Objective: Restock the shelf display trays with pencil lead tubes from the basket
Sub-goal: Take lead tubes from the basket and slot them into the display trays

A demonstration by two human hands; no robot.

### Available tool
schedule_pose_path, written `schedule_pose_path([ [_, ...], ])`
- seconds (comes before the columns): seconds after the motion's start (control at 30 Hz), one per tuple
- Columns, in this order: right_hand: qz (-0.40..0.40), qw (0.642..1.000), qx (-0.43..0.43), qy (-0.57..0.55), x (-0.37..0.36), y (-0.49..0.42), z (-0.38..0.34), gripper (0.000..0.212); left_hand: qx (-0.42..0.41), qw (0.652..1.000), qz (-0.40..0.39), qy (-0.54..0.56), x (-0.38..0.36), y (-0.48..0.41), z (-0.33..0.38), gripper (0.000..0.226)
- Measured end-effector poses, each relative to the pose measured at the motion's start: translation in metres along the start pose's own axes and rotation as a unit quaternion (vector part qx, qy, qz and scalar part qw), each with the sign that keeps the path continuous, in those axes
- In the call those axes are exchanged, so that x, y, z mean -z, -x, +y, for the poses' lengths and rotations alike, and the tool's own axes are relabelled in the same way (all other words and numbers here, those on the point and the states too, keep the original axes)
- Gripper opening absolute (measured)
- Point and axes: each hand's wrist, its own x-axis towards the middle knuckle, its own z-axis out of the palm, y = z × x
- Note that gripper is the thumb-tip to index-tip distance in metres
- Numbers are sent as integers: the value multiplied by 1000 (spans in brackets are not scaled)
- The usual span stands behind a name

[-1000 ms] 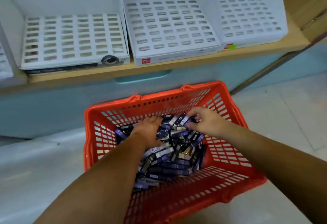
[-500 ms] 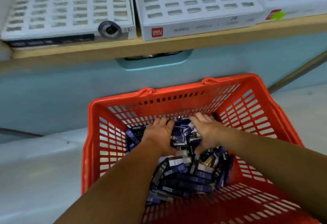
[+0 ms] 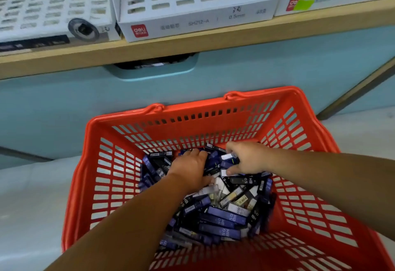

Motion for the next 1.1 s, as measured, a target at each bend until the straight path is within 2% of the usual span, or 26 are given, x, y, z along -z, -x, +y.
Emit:
schedule_pose_path([
  [0.13, -6, 997, -25, -73, 2, -5, 3, 49, 33, 991, -26, 126, 5, -6, -4, 71],
  [0.2, 4, 993, -24, -114, 9, -2, 2, 39, 37, 987, -35, 154, 9, -7, -14, 68],
  [0.3, 27, 979, -42, -198, 22, 2, -4, 33, 32, 968, -26, 249, 16, -3, -24, 45],
  [0.37, 19, 972, -61, -228, 31, 0, -6, 39, 43, 935, -17, 351, 22, 0, -32, 30],
  [0.43, -7, 962, -71, -264, 35, -1, -6, 34, 54, 900, -20, 431, 28, 4, -40, 22],
  [0.57, -43, 931, -72, -355, 36, 9, -11, 20, 63, 819, -61, 567, 36, 13, -44, 24],
  [0.63, -44, 914, -65, -399, 34, 12, -13, 18, 62, 800, -54, 594, 37, 14, -43, 28],
  [0.8, -27, 894, -64, -443, 29, 14, -17, 16, 57, 829, -14, 556, 38, 17, -39, 34],
  [0.97, -9, 878, -54, -476, 31, 20, -19, 14, 43, 864, -27, 500, 44, 17, -34, 33],
  [1.1, 37, 868, -61, -492, 29, 19, -19, 14, 39, 858, -48, 511, 48, 15, -29, 30],
])
